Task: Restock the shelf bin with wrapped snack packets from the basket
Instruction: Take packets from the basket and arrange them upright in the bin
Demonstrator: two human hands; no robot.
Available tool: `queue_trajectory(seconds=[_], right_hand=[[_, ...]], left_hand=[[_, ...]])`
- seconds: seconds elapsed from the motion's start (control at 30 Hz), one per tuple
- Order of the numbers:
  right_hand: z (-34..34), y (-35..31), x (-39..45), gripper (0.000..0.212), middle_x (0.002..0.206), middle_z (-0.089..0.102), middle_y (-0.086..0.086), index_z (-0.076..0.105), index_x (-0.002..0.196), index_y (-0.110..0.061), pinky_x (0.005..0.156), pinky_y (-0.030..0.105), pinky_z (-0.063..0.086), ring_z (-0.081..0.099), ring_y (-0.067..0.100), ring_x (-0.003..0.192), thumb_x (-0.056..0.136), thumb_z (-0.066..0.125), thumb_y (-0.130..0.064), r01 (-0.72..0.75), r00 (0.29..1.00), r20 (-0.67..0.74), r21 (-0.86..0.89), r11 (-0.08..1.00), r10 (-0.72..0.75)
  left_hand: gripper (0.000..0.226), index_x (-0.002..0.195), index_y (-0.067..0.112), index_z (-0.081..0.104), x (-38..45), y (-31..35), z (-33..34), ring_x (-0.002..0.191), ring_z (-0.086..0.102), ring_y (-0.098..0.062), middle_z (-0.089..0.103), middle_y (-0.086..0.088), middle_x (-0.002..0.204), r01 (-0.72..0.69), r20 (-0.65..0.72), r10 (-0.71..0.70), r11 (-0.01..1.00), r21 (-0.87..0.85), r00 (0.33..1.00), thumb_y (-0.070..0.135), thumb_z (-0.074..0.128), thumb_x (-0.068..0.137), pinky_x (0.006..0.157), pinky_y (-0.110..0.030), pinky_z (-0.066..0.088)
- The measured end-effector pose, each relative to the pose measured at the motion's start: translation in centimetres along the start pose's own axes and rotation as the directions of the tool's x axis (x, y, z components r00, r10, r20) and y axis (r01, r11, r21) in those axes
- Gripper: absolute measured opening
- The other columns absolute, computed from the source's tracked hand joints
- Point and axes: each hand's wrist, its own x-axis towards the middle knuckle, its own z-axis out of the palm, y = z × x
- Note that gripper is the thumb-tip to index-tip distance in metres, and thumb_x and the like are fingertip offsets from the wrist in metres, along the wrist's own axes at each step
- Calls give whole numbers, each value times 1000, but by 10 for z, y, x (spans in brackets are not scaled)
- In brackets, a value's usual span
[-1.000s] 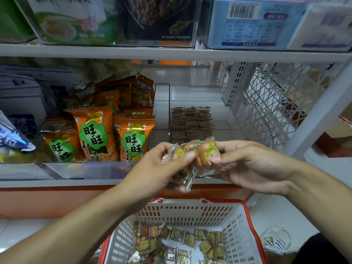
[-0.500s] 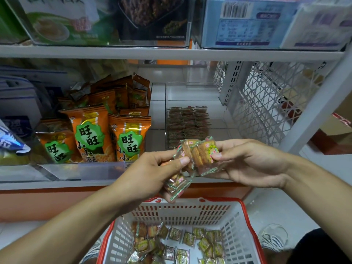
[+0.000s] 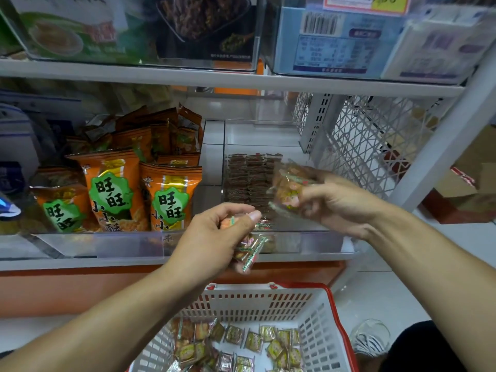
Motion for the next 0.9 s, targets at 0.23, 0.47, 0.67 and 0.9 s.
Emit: queue_trajectory(seconds=[0.23,0.47,0.67,0.9], right_hand=[[-33,28,49,61,94,67,-2,56,120,-17,55,25,53,66,14,76,68,77,7,-293,922,-385,-750,593,-31],[-31,41,79,75,94,62,-3,46,132,-18,48,22,41,58,12,78,68,77,6,-385,878,-475,-773,504,-59],[-21,43,83,88,120,64,7,34,146,-15,74,28,51,62,26,102,72,78,-1,-392,883,-461,-825,407,-85],[-16,46,85,99,139,58,11,8,159,-21,87,36,54,62,32,113,81,67,-7,-372,896,-432,-860,349,-108]], left_hand=[[24,106,29,75,0,-7,11,56,65,-17,76,-8,79,73,10,-73,997,30,997,41,77,85,49,-24,52],[16,97,26,77,2,-6,12,51,62,-19,74,-9,76,97,14,-98,995,38,995,38,77,86,45,-24,50],[16,98,23,77,2,-5,12,54,61,-22,74,-16,81,116,20,-116,993,18,993,35,77,87,45,-27,52],[15,96,25,77,3,-8,10,51,62,-18,73,-4,73,117,25,-117,993,16,993,36,78,87,45,-26,51]])
